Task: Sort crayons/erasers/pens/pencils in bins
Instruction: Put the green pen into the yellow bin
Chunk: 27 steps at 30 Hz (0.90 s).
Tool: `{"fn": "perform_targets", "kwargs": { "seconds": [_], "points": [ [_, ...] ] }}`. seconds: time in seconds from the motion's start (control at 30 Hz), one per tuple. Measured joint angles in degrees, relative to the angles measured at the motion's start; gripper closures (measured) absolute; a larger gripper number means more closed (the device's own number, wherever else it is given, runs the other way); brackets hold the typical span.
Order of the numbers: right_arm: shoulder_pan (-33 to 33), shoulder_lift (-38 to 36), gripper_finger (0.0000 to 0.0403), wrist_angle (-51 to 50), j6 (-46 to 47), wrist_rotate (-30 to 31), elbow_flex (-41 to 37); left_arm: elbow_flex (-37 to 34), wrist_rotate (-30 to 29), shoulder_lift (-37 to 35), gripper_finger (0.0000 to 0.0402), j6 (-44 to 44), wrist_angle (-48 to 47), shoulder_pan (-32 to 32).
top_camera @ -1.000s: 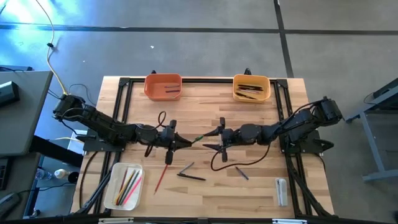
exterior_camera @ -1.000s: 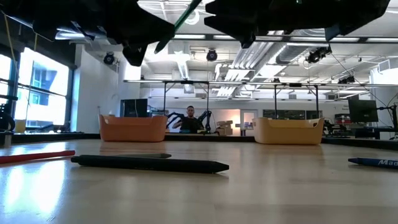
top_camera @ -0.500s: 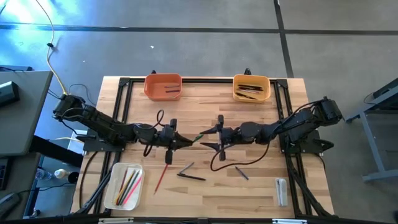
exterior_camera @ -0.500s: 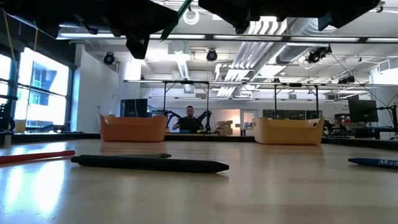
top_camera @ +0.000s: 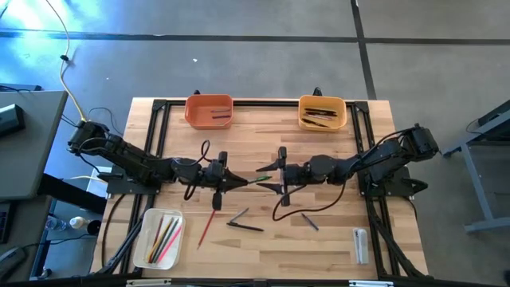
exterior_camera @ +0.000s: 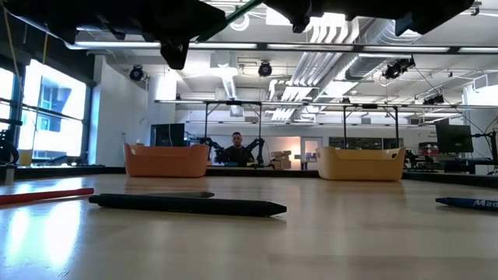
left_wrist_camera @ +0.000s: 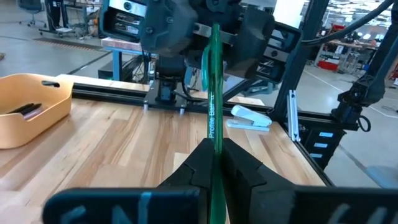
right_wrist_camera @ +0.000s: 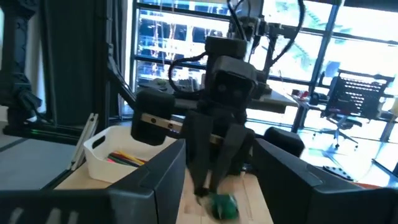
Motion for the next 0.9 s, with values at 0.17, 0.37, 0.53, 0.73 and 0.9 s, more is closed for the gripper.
{"fn": "perform_targets", "kwargs": {
  "seconds": [0.17,0.37,0.53,0.73,0.9],
  "points": [
    [0.0,0.0,0.0262,-0.8,0.44,-0.44,0.0,0.0,-0.03,0.0,0.0394,0.01,0.02,0.39],
    [-0.02,0.0,0.0386,-1.82,0.02,-0.44,0.0,0.0,-0.09,0.0,0.0401,0.9,0.18,0.37],
    [-0.15,0.0,0.0381,-2.5,-0.44,-0.33,0.0,0.0,-0.07,0.0,0.0401,1.55,0.04,0.37],
    [-0.15,0.0,0.0398,-10.56,0.5,1.56,0.0,-0.58,-0.64,0.0,0.0401,2.59,-3.96,0.2],
    [-0.22,0.0,0.0393,-30.13,7.87,2.87,-0.04,-5.09,-2.34,0.0,0.0401,3.64,-2.29,-0.16]
  ]
}}
